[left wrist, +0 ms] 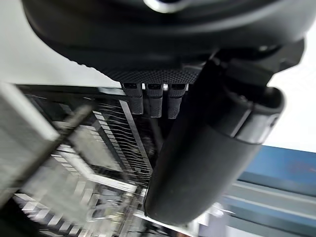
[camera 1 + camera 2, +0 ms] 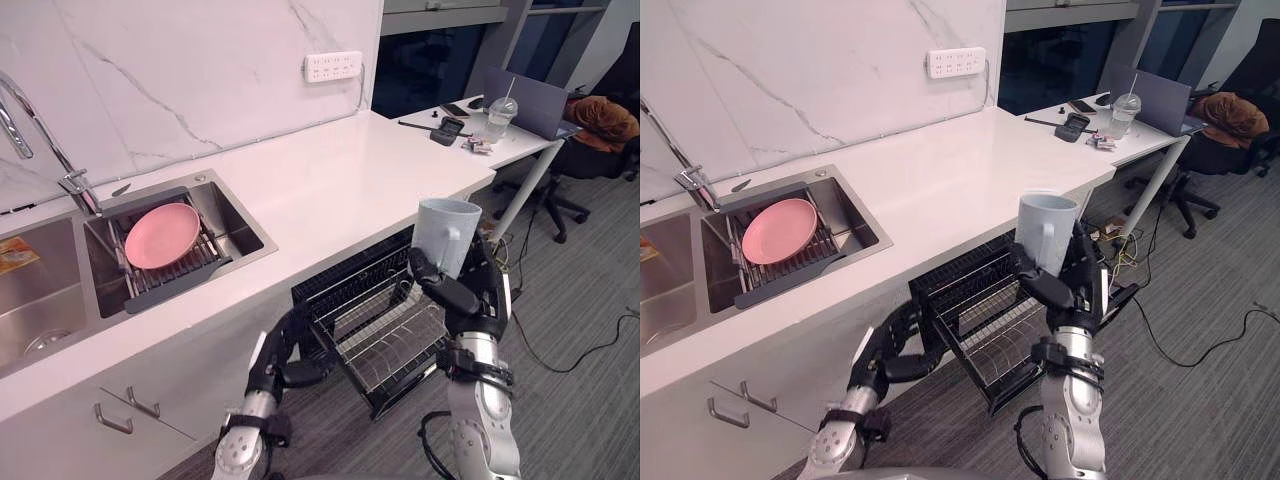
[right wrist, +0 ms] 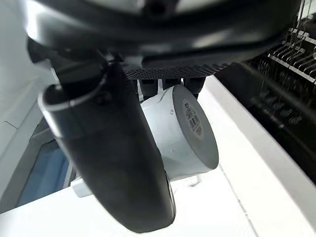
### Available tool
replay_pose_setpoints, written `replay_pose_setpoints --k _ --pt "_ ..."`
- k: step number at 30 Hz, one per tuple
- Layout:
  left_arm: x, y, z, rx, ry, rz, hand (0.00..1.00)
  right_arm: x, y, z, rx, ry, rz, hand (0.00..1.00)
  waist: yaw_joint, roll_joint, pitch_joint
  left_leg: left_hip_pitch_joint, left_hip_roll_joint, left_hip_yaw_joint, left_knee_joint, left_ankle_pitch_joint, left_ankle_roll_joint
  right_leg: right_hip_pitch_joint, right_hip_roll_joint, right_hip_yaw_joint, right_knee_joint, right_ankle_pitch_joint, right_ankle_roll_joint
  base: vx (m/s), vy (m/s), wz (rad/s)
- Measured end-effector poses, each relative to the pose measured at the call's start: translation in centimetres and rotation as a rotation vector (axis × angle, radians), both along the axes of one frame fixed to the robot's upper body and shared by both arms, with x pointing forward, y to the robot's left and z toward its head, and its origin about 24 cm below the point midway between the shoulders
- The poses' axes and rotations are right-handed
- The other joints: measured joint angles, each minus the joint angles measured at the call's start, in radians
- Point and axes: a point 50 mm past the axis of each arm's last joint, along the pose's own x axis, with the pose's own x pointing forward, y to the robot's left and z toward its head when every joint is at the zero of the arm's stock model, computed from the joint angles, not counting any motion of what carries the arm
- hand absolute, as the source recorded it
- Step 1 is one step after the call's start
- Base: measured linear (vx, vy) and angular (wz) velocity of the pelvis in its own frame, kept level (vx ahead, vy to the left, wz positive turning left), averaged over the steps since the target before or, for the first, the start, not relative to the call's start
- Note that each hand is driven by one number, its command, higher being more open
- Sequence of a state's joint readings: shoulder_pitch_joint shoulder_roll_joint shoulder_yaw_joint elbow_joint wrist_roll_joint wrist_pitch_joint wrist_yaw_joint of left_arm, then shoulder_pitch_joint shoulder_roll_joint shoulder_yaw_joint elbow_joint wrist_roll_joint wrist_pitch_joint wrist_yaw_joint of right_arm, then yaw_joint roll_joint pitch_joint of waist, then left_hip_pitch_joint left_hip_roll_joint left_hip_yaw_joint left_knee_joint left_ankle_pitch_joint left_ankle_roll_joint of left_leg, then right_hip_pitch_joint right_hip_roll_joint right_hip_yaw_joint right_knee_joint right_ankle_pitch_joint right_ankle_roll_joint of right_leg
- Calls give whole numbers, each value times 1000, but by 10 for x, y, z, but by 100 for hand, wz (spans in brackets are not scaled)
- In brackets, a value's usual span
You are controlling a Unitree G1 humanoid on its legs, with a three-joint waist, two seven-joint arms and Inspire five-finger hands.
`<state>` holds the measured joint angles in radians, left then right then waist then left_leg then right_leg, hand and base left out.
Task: Walk over to the sink, pick up the cup, carry it to the dishwasher, place the cup inside the dishwasher, then close the dishwasher door
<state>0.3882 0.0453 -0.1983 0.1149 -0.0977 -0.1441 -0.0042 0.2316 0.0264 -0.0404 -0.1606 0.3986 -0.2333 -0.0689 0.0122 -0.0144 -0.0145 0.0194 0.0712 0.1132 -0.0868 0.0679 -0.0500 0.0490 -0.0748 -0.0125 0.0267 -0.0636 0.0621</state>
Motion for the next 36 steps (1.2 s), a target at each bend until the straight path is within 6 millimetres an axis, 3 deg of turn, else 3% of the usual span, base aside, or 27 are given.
replay_pose_setpoints --k 9,18,23,28,36 --pt "-27 27 -41 52 220 132 90 -14 -10 -15 -82 99 -37 30 4 -1 3 0 -3 -8 0 -3 -4 1 -5 -14 11 -13 3 0 0 3" --pt "-42 38 -61 97 340 177 90 -21 -18 -48 -128 262 -51 30 12 2 15 -2 -5 -23 0 -3 -1 1 -11 -34 31 -34 5 12 -4 7" --pt "-44 43 -65 106 361 203 90 -22 -18 -66 -219 383 -13 30 27 -3 80 -28 -3 -32 30 -15 -2 -27 -12 -44 79 -58 0 -15 -14 7" --pt "-35 49 -61 125 331 208 90 3 -19 -56 -325 354 14 30 34 -4 164 -142 7 -38 148 -49 -1 -105 -13 -45 132 -64 -3 -7 -1 1" --pt "5 46 -36 109 160 216 90 48 -17 -28 -355 251 -19 30 65 -6 269 -258 8 -56 232 -67 4 -203 -19 -62 202 -76 -6 -52 0 6"
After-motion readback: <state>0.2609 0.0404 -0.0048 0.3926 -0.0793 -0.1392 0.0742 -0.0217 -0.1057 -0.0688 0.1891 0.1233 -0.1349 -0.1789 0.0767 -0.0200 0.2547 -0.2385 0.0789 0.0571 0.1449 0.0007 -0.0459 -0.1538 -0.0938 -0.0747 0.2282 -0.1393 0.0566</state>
